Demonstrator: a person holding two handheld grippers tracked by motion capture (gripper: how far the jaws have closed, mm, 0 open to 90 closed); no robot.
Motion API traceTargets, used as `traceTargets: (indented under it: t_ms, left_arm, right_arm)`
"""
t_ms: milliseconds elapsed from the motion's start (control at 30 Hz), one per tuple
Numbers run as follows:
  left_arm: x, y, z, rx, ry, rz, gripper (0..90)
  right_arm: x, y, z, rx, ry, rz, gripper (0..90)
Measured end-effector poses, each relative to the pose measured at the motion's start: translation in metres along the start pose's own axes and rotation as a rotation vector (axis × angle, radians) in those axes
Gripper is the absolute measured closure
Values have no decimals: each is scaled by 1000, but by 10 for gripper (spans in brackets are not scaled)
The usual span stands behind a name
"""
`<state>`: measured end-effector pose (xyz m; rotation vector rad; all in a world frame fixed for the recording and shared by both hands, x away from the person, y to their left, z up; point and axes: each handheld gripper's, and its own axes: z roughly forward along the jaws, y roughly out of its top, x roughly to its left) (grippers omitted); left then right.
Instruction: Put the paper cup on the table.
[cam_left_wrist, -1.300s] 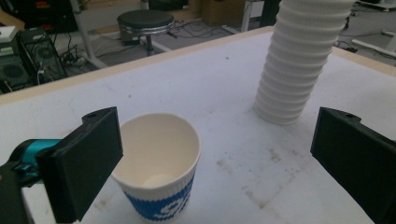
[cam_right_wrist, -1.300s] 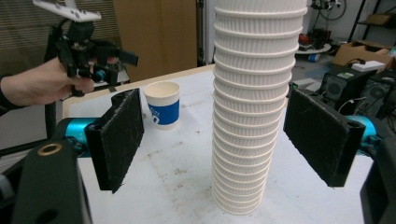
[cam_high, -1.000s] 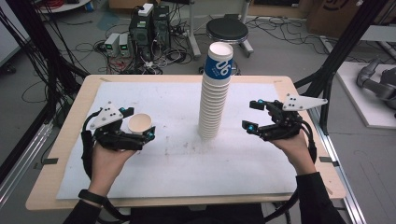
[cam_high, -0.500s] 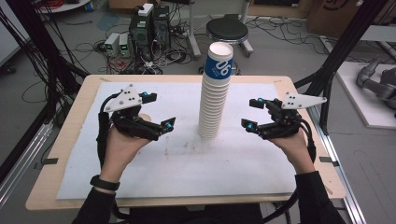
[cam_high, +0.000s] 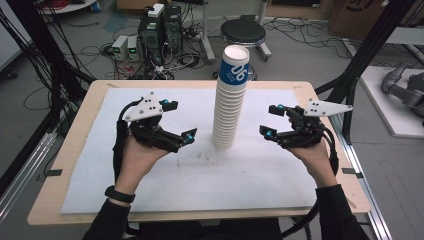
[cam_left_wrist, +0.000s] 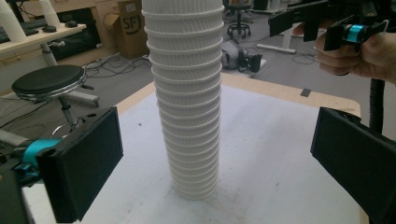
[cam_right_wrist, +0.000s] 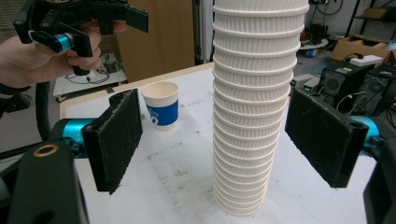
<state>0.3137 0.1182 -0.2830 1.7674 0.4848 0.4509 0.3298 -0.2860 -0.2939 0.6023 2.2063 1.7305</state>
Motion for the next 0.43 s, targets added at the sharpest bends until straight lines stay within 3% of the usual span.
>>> traceTargets:
  t_ms: [433]
  left_arm:
    - [1, -3, 6, -4, -4, -2, 22]
  right_arm:
    - [0, -1, -2, -3, -1, -2, 191]
